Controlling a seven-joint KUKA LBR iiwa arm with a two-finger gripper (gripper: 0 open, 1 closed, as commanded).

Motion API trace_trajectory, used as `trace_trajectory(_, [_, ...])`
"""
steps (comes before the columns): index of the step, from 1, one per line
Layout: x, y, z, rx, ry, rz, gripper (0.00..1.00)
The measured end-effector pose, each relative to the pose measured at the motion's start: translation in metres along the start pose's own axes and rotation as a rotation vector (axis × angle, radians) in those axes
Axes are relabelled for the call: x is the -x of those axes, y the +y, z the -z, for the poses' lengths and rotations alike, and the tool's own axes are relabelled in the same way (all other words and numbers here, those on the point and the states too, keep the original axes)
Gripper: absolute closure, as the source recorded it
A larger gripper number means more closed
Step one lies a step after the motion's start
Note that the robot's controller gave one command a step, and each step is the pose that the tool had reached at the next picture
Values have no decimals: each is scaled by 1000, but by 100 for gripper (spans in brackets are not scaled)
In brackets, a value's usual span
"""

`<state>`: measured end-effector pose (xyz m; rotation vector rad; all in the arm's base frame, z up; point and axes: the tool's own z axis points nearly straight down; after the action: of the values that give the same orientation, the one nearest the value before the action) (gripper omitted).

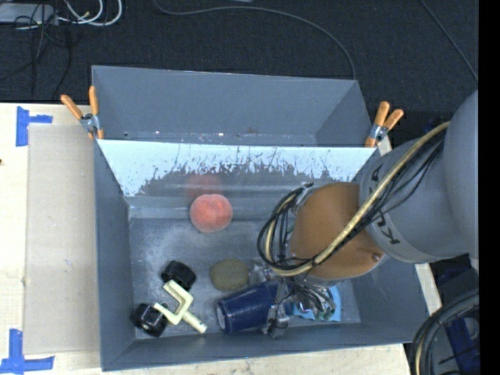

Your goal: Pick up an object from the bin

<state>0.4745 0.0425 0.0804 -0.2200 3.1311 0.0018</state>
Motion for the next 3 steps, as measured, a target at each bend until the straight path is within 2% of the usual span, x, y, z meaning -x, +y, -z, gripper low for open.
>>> trace_trajectory(1, [-6,-7,48,1,7,187,0])
trace_trajectory(2, [-1,-10,-9,-1,-21,36,0])
trace_trajectory(3, [0,-19,-7,-3,-26,434,100])
